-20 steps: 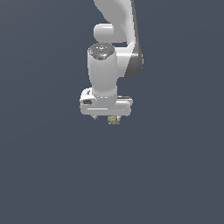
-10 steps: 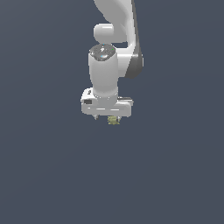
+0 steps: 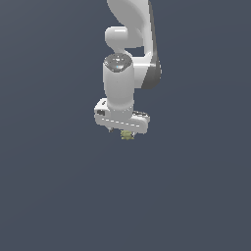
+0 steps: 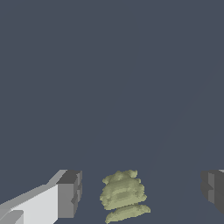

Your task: Pick up the object and move it to a goal position.

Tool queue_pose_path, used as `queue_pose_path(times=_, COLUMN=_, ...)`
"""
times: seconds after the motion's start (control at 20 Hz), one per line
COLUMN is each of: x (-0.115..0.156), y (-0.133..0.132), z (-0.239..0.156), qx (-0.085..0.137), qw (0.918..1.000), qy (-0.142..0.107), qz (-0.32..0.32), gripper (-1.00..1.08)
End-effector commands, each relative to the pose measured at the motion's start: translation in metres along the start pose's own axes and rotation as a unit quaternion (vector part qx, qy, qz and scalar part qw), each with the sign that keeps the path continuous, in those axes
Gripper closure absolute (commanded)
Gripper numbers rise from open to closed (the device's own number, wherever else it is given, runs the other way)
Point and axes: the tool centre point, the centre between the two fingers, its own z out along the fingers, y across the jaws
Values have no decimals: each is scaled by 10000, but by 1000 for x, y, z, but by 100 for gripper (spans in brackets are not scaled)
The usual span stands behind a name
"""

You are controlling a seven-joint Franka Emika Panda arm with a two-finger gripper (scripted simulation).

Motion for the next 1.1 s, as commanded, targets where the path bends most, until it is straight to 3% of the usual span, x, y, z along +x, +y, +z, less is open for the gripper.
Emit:
queue_pose_path(times=0.0, x=-5, y=-1, z=4, qx=-2, qw=9995, qy=-13, qz=307, gripper=-92)
queue_pose_path(times=0.5, x=-24, y=-4, z=22, qx=-21, qw=9871, qy=-62, qz=1600, gripper=-92)
queue_pose_path(times=0.75, x=-34, y=-5, z=30, qx=-38, qw=9745, qy=-82, qz=2241, gripper=-92)
queue_pose_path(times=1.05, x=-46, y=-5, z=40, qx=-63, qw=9539, qy=-100, qz=2999, gripper=-92)
